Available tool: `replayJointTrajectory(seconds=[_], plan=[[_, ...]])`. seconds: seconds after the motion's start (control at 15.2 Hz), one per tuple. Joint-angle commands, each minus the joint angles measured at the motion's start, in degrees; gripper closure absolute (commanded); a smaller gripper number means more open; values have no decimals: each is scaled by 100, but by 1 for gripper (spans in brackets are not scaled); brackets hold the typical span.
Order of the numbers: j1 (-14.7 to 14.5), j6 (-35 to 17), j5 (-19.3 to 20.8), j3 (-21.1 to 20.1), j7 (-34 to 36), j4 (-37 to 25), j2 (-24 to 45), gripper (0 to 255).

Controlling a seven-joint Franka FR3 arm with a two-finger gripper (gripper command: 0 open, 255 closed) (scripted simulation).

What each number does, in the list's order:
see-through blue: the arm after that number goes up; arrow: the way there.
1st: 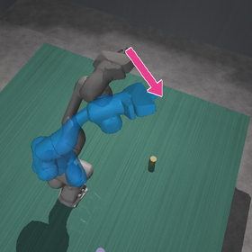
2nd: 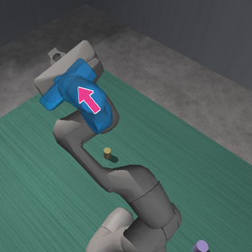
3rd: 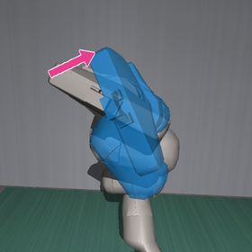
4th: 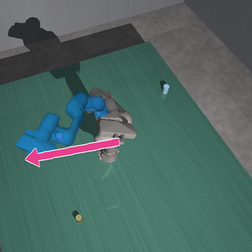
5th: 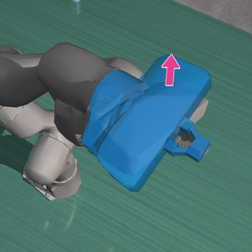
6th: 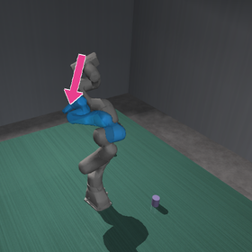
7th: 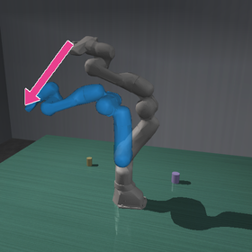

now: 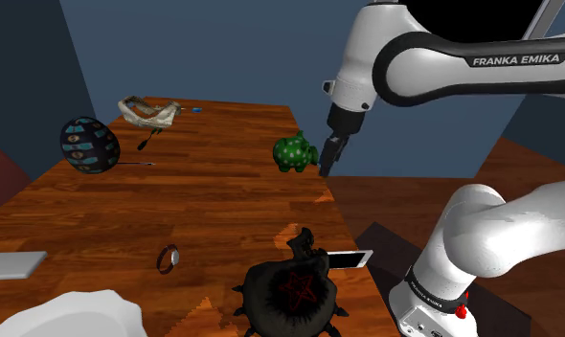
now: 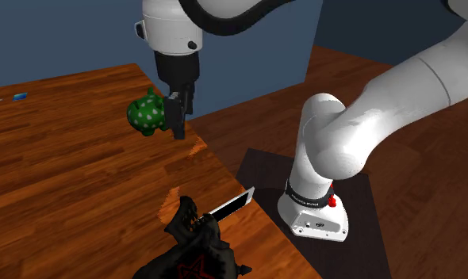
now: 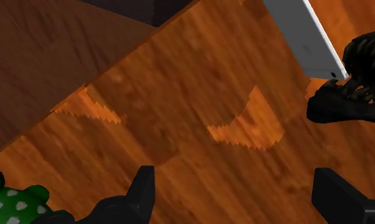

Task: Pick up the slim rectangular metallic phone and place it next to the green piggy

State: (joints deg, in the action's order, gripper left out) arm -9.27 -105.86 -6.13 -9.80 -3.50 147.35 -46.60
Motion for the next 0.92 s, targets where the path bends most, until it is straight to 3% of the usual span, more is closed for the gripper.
replayJointTrajectory(seconds=[0.0, 0.86], plan=[[-229, -189, -27, -167, -160, 280, -63, 0], [-2055, -1313, -413, -1276, -1000, 2146, -502, 0]])
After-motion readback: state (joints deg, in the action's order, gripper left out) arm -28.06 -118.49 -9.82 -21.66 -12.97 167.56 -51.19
